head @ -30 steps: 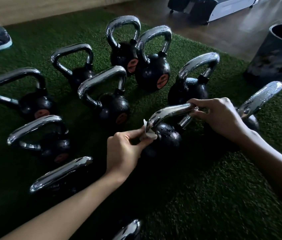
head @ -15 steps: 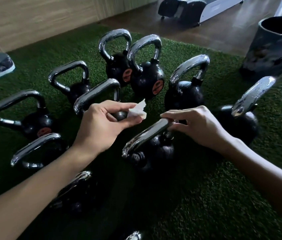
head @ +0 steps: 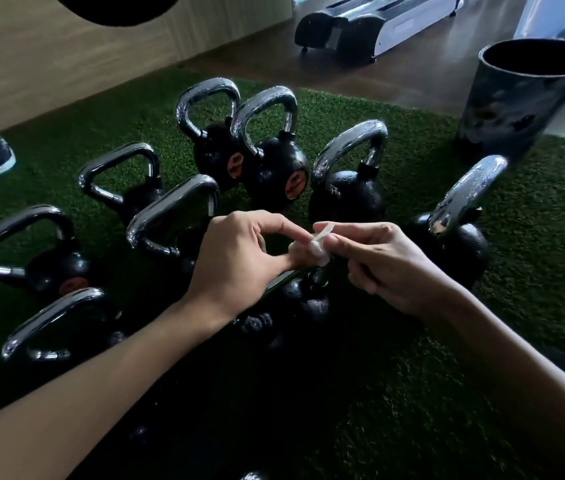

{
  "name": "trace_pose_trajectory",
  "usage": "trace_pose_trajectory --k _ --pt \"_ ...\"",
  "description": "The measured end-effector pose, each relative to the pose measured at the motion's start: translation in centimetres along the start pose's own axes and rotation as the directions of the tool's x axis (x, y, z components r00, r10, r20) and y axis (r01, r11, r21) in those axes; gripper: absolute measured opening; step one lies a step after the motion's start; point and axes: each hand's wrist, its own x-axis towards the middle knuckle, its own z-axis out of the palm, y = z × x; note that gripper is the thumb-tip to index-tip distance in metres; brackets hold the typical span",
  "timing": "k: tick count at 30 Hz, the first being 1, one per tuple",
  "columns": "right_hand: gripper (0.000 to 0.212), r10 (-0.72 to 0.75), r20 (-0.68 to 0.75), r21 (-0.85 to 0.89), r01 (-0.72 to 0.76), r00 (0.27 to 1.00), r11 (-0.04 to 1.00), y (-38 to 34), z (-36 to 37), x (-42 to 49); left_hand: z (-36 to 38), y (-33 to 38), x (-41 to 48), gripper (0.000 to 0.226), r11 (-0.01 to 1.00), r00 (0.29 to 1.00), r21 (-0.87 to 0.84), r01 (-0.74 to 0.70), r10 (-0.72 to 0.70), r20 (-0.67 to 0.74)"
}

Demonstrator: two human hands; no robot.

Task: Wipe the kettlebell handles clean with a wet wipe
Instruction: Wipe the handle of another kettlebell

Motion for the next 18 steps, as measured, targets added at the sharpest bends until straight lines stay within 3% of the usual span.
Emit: trace_pose_trajectory --k 4,6,9,12,15,18 --pt "0.022 0.046 -0.131 0.059 -0.038 0.99 0.998 0.6 -0.1 0.1 0.5 -0.5 0.5 0.031 0.997 1.0 0.072 -0.021 0.021 0.003" --pt "0.019 0.06 -0.289 0.08 -0.038 0.955 0.996 0.6 -0.6 -0.2 0.2 -0.8 0.8 0.04 0.981 0.998 0.191 0.042 -0.048 0.029" --pt "0.01 0.077 -0.556 0.141 0.002 0.827 0.99 1.2 -0.7 -1.4 -0.5 -1.2 1.6 0.053 0.87 0.953 0.471 0.145 -0.251 0.171" --pt "0.01 0.105 -0.695 0.183 0.035 0.711 0.982 2.9 0.7 -2.7 -0.6 -0.9 2.4 0.056 0.749 0.876 0.645 0.152 -0.405 0.263" --pt "0.013 0.234 -0.692 0.323 0.003 0.683 0.946 4.6 2.0 -2.4 -0.3 0.0 3.2 0.056 0.644 0.849 0.764 0.041 -0.425 0.313" --pt "0.019 0.395 -0.557 0.496 -0.089 0.731 0.864 5.4 2.3 -0.9 -0.1 0.1 3.6 0.057 0.6 0.851 0.799 -0.022 -0.408 0.33"
